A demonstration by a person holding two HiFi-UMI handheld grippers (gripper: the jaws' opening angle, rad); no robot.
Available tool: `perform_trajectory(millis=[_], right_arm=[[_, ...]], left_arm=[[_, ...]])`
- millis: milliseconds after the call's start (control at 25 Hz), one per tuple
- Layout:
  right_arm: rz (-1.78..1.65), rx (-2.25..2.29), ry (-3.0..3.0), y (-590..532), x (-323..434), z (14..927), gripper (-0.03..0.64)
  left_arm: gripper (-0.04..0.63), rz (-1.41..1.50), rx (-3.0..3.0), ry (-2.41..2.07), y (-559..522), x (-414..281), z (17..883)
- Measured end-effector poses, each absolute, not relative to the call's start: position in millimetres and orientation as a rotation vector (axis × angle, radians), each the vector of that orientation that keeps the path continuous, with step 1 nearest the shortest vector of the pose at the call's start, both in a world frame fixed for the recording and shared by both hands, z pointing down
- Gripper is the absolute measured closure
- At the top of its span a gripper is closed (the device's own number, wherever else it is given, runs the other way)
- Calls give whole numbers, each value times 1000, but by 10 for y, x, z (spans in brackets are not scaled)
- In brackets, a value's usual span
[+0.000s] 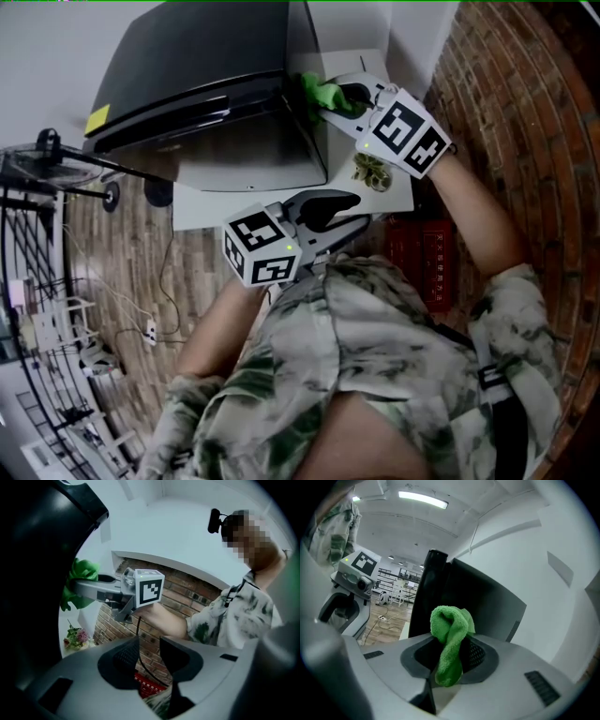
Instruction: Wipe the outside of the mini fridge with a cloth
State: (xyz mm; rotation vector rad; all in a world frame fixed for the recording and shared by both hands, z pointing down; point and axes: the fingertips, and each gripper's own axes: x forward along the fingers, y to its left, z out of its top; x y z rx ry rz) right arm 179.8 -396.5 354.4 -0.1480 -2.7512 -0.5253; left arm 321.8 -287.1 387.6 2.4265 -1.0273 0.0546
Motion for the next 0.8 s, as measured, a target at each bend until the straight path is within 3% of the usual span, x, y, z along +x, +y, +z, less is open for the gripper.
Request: perform_trajectory(millis=[800], right_arm=[[-437, -199, -2546, -3917, 1865, 5210, 505]], left_arm=[[459, 63, 2392, -1040, -2890, 3133, 3964]])
